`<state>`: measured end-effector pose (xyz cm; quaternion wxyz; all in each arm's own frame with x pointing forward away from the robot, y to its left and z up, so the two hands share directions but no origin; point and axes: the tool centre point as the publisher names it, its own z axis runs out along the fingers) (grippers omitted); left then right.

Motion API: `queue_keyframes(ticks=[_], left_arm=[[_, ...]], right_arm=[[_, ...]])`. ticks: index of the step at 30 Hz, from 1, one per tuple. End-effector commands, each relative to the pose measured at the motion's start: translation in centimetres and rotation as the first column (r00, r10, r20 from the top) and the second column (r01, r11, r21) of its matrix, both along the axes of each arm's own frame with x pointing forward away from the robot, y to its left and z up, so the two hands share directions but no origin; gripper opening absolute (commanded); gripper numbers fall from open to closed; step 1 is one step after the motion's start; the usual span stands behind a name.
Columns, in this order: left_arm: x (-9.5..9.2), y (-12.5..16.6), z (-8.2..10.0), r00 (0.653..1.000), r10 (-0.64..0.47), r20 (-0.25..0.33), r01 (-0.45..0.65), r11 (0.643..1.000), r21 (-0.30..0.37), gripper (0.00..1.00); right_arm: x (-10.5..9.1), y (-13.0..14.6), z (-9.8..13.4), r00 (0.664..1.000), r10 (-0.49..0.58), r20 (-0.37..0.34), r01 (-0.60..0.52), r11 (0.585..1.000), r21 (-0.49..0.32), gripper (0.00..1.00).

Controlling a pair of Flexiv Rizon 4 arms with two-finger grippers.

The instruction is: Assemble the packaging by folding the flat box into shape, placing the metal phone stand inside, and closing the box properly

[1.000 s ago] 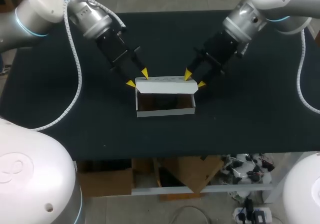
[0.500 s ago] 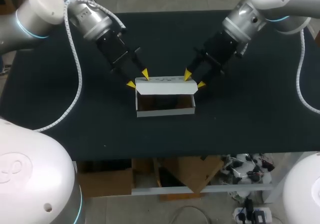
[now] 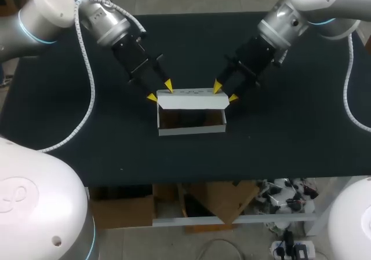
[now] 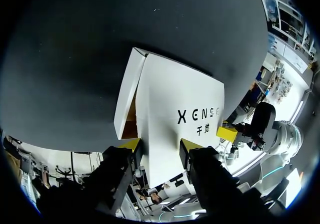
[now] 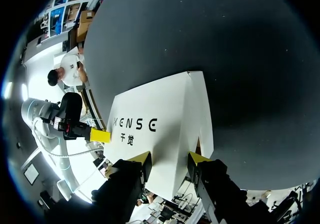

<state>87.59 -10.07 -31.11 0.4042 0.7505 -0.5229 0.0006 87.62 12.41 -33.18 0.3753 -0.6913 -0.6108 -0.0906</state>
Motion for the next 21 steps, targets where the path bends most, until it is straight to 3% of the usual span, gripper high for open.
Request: queue_keyframes(ticks=[1,21], left_arm=[[-0.09,-0.24,0.11,1.000,0.004,0.001,-0.004,1.000,0.000,0.48],[-0.59,-0.42,-0.56,1.000,-0.003,0.003,0.003,1.000,0.002,0.48]], right_arm=[[0.25,0.47,-0.03,1.000,0.004,-0.005,-0.004,1.000,-0.001,0.48],[0.05,0.22,-0.50,1.000,0.007,-0.013,-0.007,1.000,0.004,0.49]])
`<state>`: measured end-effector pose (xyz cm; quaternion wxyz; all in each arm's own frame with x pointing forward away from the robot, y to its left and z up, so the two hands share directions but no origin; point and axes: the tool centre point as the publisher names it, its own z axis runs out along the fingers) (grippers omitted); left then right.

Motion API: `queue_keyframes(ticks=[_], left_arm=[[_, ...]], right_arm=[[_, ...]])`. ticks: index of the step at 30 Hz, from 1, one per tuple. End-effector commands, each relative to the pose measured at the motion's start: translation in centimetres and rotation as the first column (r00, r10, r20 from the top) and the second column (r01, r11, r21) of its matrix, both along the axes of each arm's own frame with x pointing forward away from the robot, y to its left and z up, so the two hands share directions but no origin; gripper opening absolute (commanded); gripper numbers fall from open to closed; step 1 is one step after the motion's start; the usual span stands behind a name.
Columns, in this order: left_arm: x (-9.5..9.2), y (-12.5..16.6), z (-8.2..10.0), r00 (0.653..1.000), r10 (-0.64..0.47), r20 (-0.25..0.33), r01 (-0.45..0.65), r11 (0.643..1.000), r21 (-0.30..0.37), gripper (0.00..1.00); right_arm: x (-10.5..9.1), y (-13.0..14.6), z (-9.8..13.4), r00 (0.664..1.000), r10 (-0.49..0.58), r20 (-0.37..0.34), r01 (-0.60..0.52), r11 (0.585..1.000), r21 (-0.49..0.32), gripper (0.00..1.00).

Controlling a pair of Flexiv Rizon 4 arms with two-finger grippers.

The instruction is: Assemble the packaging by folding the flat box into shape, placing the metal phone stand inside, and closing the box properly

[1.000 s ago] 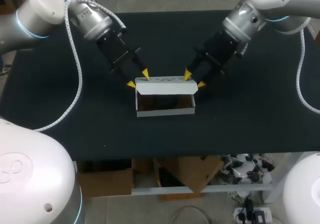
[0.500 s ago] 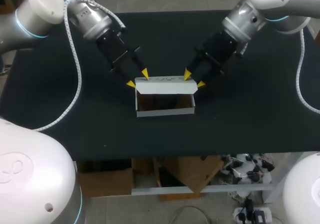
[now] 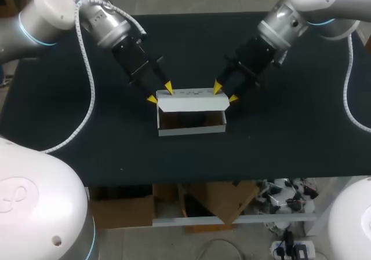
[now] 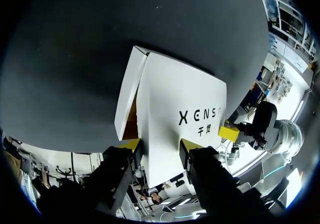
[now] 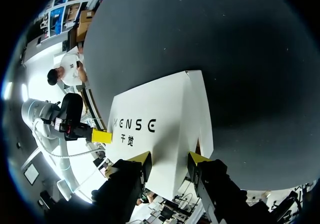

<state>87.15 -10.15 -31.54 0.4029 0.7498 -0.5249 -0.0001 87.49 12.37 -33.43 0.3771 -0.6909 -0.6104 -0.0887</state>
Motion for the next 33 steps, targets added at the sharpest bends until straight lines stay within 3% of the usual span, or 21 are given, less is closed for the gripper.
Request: queue_keyframes(ticks=[1,33], left_arm=[[-0.2,-0.3,-0.2,1.000,0.002,0.002,-0.002,1.000,0.000,0.48],[-0.6,-0.1,-1.6,1.000,0.008,0.007,-0.008,1.000,0.001,0.48]], right_arm=[[0.2,0.3,-0.3,1.000,0.005,-0.008,-0.005,1.000,0.003,0.49],[-0.1,0.0,-1.0,1.000,0.010,-0.016,-0.010,1.000,0.005,0.49]])
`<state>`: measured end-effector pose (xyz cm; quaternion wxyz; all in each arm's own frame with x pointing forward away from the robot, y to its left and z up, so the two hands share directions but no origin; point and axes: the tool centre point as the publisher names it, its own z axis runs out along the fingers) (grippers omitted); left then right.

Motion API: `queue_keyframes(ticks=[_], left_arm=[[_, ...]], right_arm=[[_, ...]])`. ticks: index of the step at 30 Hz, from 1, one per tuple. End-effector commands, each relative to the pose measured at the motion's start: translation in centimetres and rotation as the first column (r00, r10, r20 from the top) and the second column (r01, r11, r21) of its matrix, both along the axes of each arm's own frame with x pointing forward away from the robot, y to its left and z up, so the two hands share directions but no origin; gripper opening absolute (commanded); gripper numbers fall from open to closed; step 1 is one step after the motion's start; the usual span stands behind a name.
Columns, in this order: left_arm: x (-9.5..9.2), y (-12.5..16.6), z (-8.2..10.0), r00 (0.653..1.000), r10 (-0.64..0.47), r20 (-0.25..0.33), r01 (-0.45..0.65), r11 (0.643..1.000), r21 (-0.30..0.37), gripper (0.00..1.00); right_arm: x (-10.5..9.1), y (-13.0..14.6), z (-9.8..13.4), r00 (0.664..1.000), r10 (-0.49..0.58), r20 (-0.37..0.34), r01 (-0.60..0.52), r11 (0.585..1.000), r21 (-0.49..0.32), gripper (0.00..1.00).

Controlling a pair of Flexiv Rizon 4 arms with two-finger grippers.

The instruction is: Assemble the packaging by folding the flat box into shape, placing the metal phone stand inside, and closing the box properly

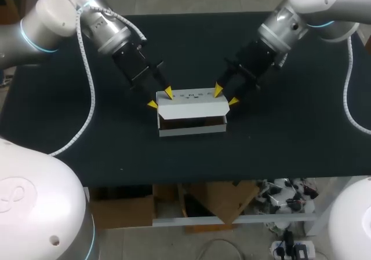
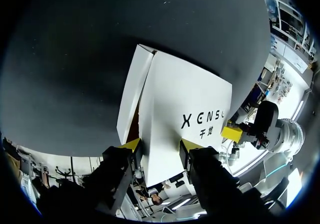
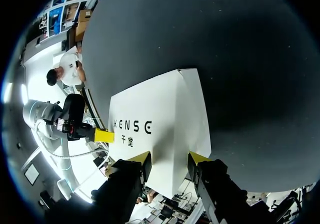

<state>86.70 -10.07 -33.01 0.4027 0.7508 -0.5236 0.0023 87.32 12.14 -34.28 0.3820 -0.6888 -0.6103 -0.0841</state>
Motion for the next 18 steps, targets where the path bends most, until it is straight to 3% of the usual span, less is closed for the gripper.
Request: queue_keyframes(ticks=[1,18], left_arm=[[-0.19,-0.13,-0.12,1.000,0.004,0.005,-0.004,1.000,0.002,0.48],[-0.34,0.12,-0.05,1.000,0.008,0.019,-0.008,1.000,0.005,0.48]], right_arm=[[0.05,0.18,-0.16,1.000,0.004,-0.004,-0.004,1.000,0.002,0.49],[-0.21,0.13,-0.05,1.000,0.008,0.005,-0.008,1.000,0.008,0.50]])
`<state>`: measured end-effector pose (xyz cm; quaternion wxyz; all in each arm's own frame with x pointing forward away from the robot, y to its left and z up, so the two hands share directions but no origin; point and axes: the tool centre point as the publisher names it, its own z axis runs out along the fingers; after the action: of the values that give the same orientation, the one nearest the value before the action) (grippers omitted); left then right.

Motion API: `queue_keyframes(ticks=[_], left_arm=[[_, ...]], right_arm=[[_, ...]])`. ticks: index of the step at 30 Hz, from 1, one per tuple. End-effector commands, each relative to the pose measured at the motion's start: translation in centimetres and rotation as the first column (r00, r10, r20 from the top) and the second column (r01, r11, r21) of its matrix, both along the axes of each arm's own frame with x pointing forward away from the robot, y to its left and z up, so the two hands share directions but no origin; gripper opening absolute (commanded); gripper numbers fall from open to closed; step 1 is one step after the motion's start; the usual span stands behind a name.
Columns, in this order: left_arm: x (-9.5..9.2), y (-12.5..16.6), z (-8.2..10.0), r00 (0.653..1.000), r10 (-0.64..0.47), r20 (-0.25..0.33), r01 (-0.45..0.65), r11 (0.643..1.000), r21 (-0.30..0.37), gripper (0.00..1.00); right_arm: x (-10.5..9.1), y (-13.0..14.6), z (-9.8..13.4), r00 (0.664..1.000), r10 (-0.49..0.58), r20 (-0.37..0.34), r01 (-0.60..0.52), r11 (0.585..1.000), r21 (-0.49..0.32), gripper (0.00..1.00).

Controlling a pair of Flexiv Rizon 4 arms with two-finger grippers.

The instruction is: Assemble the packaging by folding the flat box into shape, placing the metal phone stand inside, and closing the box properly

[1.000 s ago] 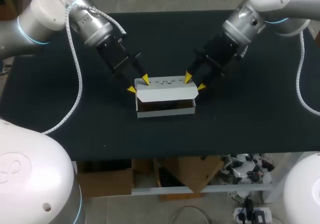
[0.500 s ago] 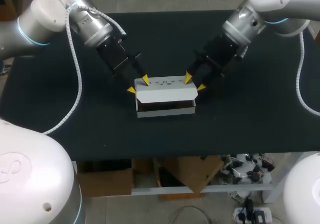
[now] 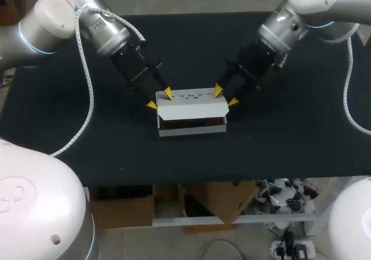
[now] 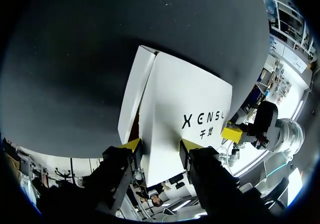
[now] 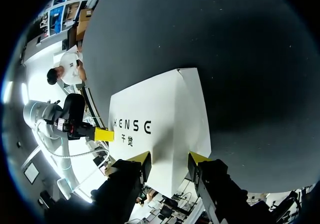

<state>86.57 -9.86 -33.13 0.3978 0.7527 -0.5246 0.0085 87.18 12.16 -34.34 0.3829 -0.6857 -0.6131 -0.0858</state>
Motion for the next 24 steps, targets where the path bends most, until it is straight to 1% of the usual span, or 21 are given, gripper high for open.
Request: queue_keyframes(ticks=[1,14,24], left_arm=[[-0.21,-0.09,0.07,1.000,0.002,0.005,-0.002,1.000,0.003,0.48],[-0.03,-0.14,0.19,1.000,0.005,0.010,-0.005,1.000,0.005,0.48],[0.21,-0.38,0.79,1.000,0.001,0.014,-0.001,1.000,0.004,0.48]], right_arm=[[-0.10,0.12,0.01,1.000,0.001,0.002,-0.001,1.000,0.003,0.50],[-0.11,-0.03,0.01,1.000,0.004,0.008,-0.004,1.000,0.005,0.51],[0.25,0.39,0.72,1.000,0.004,0.010,-0.004,1.000,0.006,0.49]])
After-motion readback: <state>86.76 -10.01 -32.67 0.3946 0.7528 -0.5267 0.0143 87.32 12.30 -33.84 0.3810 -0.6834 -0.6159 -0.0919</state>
